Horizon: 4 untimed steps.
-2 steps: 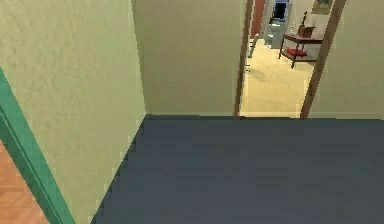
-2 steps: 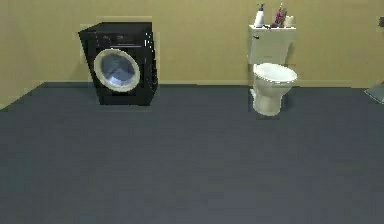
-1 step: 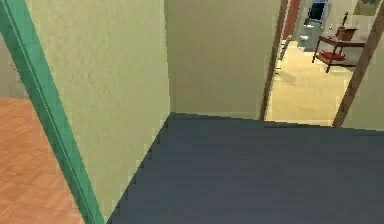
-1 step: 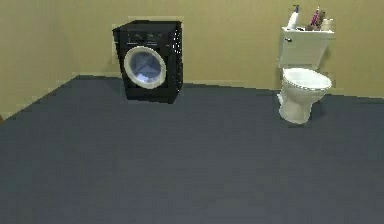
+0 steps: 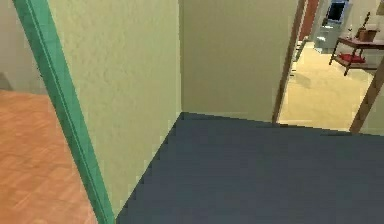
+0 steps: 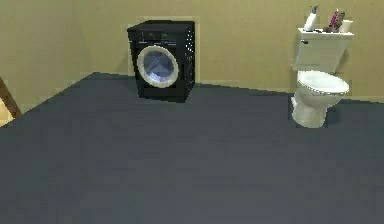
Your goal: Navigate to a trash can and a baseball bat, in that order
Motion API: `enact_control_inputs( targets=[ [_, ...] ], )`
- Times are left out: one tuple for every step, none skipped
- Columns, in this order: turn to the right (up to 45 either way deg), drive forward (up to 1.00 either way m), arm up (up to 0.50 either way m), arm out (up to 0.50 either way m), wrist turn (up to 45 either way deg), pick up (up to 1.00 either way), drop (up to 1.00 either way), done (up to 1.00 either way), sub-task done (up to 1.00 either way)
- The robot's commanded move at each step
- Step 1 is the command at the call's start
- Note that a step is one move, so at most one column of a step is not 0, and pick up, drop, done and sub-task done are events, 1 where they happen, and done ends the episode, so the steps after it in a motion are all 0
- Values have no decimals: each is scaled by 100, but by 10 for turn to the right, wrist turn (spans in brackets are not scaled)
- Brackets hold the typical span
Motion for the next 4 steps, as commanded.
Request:
enact_control_inputs(
  targets=[
    [0,25,0,0,0,0,0,0,0],
    [-450,0,0,0,0,0,0,0,0],
    [-300,0,0,0,0,0,0,0,0],
    [0,100,0,0,0,0,0,0,0]
  ],
)
